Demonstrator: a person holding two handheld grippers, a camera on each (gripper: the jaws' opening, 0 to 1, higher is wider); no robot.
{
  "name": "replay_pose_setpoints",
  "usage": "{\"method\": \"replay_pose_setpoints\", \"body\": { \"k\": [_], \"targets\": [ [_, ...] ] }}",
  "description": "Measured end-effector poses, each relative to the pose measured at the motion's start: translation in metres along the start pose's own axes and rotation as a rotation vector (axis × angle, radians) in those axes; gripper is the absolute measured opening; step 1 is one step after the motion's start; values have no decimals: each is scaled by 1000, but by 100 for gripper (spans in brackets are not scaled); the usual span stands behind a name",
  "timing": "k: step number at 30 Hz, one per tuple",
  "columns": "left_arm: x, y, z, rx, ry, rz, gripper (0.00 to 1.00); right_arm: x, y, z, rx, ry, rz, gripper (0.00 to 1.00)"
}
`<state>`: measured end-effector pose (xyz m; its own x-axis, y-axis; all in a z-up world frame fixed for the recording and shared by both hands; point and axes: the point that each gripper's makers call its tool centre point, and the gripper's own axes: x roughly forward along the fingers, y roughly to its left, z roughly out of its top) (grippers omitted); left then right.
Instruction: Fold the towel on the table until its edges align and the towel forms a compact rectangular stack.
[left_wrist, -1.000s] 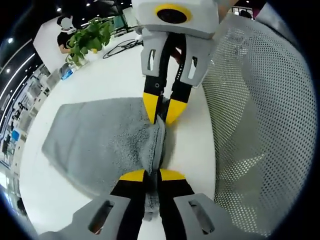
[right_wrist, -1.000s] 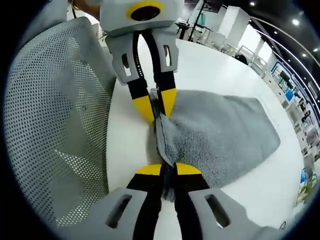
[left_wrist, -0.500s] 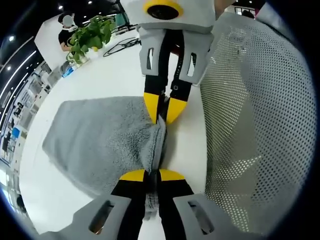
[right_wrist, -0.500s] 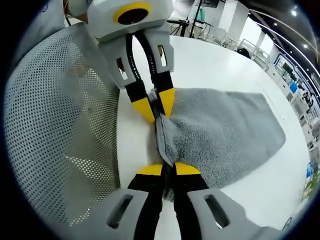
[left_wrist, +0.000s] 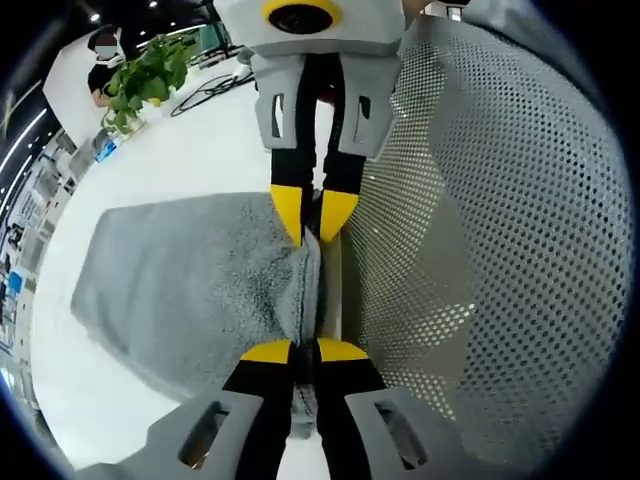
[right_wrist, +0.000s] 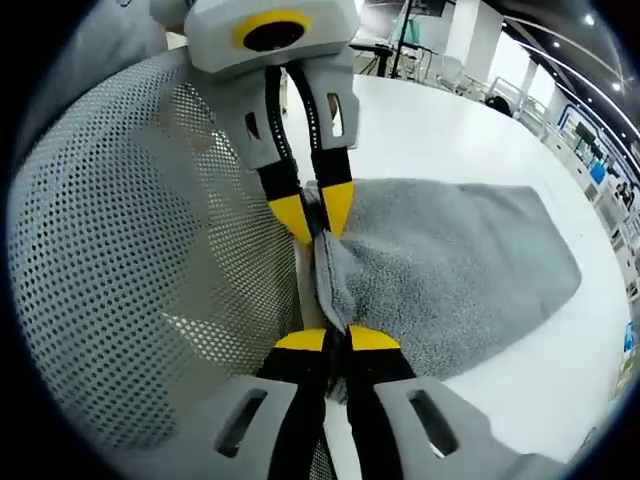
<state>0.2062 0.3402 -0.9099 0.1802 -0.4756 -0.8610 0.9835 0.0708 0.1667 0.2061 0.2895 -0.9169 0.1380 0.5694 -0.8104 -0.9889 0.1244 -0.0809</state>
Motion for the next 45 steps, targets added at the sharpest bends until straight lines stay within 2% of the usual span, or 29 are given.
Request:
{"method": "replay_pose_setpoints", "body": {
  "k": [7,13,17,28,38,42,45],
  "targets": [
    [-6,-7,1,3,-1,-14,5,-5,7,4,56,-23,13,3],
    [-20,-9,8,-12,-28,-11,5,-18,9,12,55,-54,19,3],
    [-26,-4,13,-41,-46,3,5,-28,4,19,50,-71,17,3],
    [-49,15,26,-17,-66,54,5,-51,-14,39,78,-111,-5,3],
    [-67,46,43,-21,-104,132,5,-73,-41,53,98,-153,-52,3],
    [-68,52,44,-12,-108,150,5,-74,-44,55,101,-156,-62,3],
    [-63,46,41,5,-96,133,5,-67,-39,51,95,-145,-54,3]
  ]
}}
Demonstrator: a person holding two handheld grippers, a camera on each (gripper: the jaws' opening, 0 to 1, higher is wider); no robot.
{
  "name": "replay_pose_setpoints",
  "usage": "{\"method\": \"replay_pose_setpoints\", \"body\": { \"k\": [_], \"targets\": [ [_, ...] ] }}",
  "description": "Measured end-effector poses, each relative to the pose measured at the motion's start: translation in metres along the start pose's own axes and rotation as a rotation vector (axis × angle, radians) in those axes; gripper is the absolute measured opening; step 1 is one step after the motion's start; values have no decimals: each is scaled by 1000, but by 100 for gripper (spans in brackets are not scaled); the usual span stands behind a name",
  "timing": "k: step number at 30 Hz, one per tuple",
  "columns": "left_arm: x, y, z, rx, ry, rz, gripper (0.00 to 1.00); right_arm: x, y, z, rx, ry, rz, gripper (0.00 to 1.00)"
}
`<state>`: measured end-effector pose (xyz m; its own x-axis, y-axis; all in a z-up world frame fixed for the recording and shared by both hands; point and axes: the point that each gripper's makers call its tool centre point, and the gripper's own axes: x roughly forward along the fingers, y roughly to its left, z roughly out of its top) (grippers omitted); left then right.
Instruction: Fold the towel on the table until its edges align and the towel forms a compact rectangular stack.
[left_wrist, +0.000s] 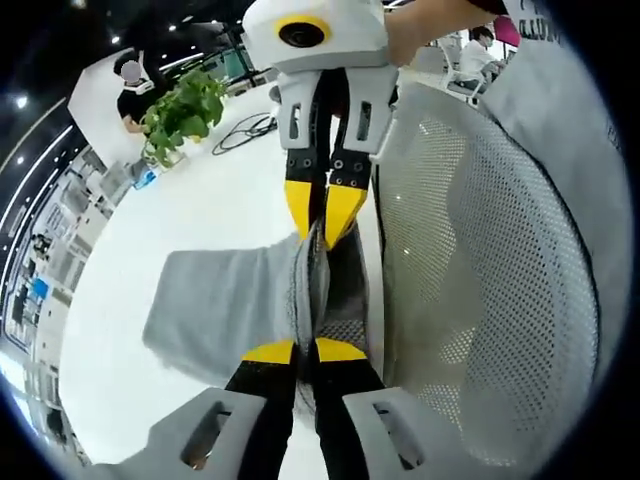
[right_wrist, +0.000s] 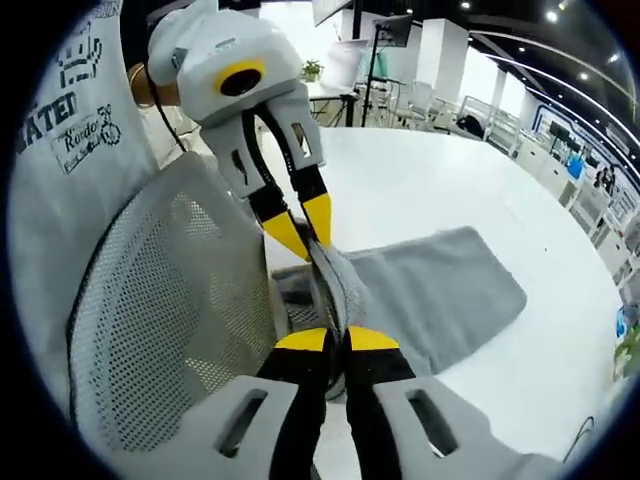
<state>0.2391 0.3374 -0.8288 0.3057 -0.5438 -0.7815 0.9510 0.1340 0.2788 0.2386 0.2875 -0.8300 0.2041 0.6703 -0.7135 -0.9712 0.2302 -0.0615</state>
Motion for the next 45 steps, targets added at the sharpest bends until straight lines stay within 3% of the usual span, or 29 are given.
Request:
{"method": "replay_pose_setpoints", "body": {
  "k": [10,15,21,27,32,39,45],
  "targets": [
    [30,-44,-19,68,46,-113,5,23,28,-36,-12,74,45,3],
    [43,-50,-27,132,75,-124,5,34,33,-50,-57,100,38,4],
    [53,-57,-35,151,72,-137,6,44,40,-66,-132,131,52,6],
    [54,-58,-35,122,47,-132,6,43,45,-72,-138,137,58,11],
    [57,-60,-36,230,71,-134,8,45,46,-72,-201,164,65,12],
    [58,-61,-36,257,85,-119,8,49,44,-77,-244,169,60,12],
    [59,-58,-35,194,78,-120,7,50,37,-76,-219,159,49,5]
  ]
}}
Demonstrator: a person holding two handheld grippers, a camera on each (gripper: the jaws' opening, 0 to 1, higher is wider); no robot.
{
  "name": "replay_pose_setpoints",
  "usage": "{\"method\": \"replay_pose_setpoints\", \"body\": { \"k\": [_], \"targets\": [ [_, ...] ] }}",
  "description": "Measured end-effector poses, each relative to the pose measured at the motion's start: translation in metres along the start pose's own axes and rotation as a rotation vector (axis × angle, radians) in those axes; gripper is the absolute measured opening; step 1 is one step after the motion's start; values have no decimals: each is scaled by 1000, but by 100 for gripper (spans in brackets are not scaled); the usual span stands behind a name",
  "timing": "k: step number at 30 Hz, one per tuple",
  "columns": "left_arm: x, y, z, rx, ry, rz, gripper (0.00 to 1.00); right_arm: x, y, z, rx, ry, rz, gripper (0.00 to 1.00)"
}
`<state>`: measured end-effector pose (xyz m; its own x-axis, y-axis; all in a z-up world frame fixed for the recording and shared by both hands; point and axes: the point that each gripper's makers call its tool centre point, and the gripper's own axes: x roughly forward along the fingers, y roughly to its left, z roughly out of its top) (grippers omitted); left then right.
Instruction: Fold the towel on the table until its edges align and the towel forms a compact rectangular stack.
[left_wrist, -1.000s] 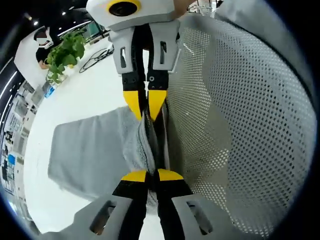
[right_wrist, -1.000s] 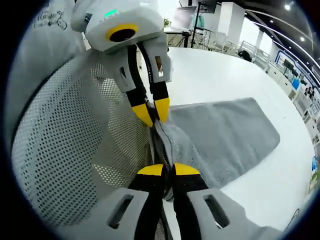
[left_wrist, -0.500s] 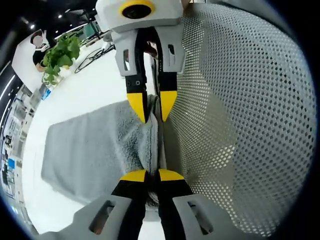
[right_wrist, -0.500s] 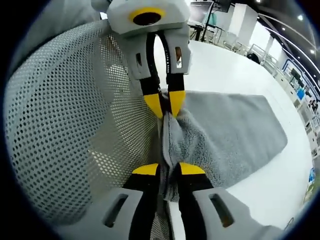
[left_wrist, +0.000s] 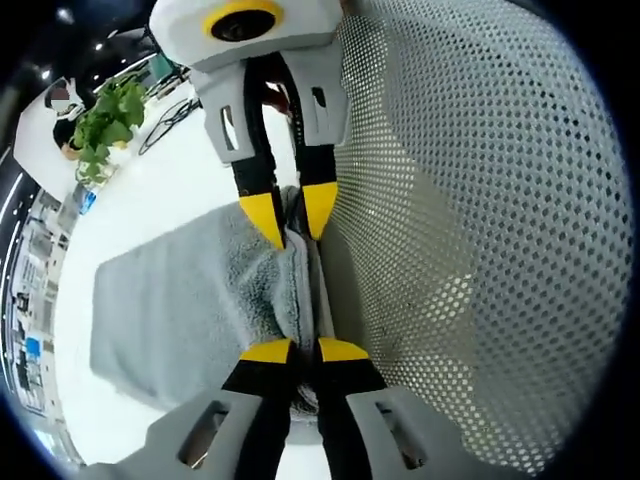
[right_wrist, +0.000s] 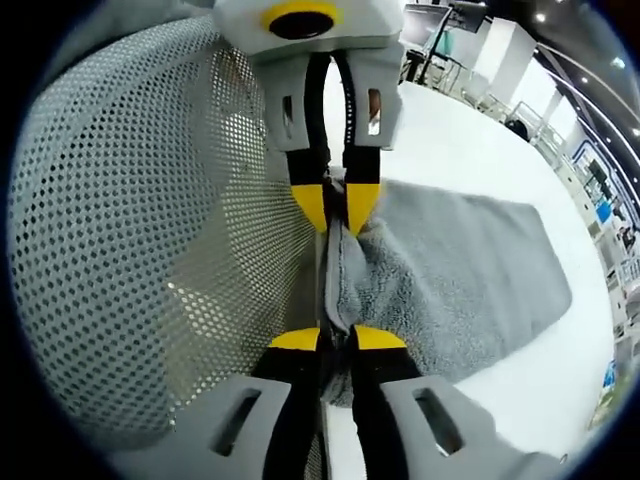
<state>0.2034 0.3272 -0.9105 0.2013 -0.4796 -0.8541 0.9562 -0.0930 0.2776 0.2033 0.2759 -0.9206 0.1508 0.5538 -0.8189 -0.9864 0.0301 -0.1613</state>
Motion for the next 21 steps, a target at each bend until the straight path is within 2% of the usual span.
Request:
{"method": "replay_pose_setpoints", "body": {
  "k": [4,9,16,21],
  "targets": [
    [0,0,0,-21,6,8,6,0,1,1,30,-7,1,4],
    [-3,2,0,-73,-9,0,5,-1,-1,2,125,-3,15,3],
    [-13,5,2,-93,-23,9,5,-16,-7,14,132,-17,12,3],
    [-28,18,7,-117,-47,48,5,-29,-17,24,160,-37,-5,3]
  ]
}}
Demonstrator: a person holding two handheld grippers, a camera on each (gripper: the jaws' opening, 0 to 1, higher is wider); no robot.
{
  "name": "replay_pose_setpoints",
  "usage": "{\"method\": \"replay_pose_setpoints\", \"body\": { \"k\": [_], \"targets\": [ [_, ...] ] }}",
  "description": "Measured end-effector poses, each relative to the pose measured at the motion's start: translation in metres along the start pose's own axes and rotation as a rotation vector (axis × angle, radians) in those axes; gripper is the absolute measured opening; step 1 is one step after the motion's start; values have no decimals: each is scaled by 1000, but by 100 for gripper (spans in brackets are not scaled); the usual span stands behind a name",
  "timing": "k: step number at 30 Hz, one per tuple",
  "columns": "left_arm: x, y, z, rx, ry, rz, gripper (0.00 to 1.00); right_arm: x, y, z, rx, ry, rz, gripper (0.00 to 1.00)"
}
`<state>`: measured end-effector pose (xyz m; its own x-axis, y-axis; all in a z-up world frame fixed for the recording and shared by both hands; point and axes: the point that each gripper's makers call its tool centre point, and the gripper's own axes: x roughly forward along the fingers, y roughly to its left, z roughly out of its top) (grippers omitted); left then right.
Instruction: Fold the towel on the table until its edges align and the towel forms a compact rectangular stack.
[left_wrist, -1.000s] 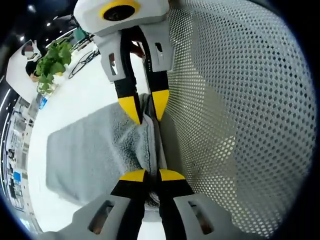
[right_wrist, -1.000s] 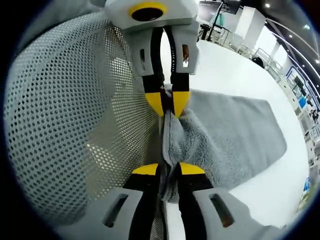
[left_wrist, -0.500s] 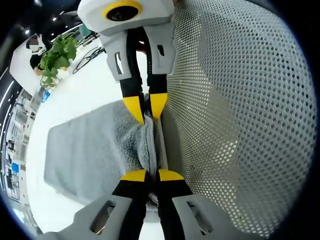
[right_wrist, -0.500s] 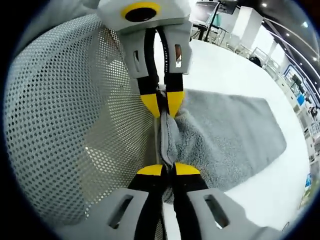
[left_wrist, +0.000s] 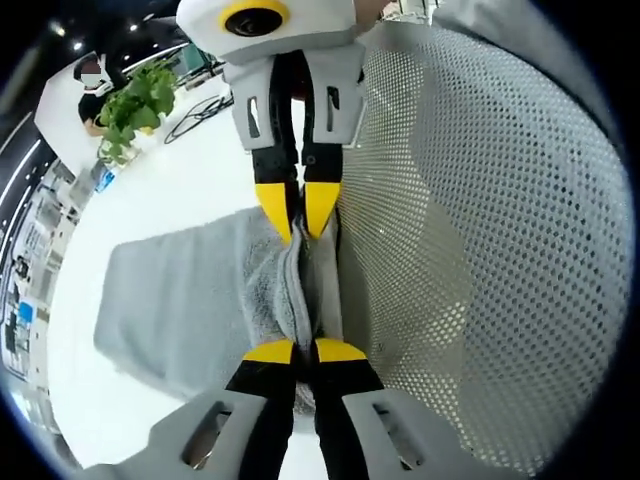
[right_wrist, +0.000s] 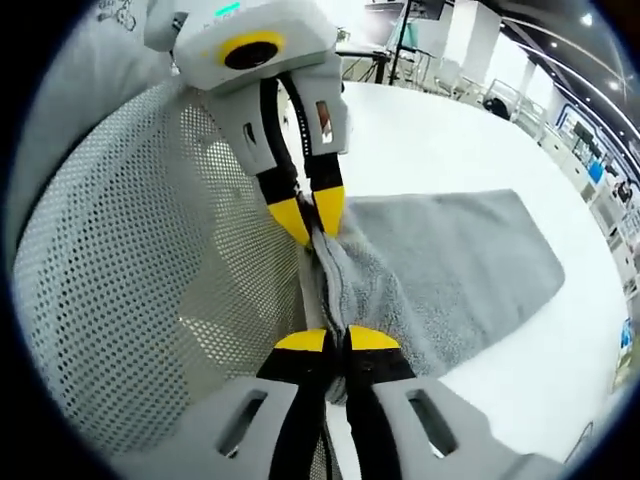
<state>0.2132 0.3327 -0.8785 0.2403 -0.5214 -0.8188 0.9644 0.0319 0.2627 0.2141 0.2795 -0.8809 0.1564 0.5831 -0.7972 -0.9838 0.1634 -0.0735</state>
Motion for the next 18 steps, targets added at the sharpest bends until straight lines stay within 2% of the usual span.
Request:
{"method": "replay_pose_setpoints", "body": {
  "k": [8,12,18],
  "targets": [
    [-17,21,7,-8,-20,57,5,-16,-15,19,18,-24,-24,3],
    [-22,27,10,-14,-22,66,5,-19,-26,24,14,-44,-61,3],
    [-25,32,12,-35,-30,80,6,-23,-32,31,11,-52,-90,2]
  ]
}}
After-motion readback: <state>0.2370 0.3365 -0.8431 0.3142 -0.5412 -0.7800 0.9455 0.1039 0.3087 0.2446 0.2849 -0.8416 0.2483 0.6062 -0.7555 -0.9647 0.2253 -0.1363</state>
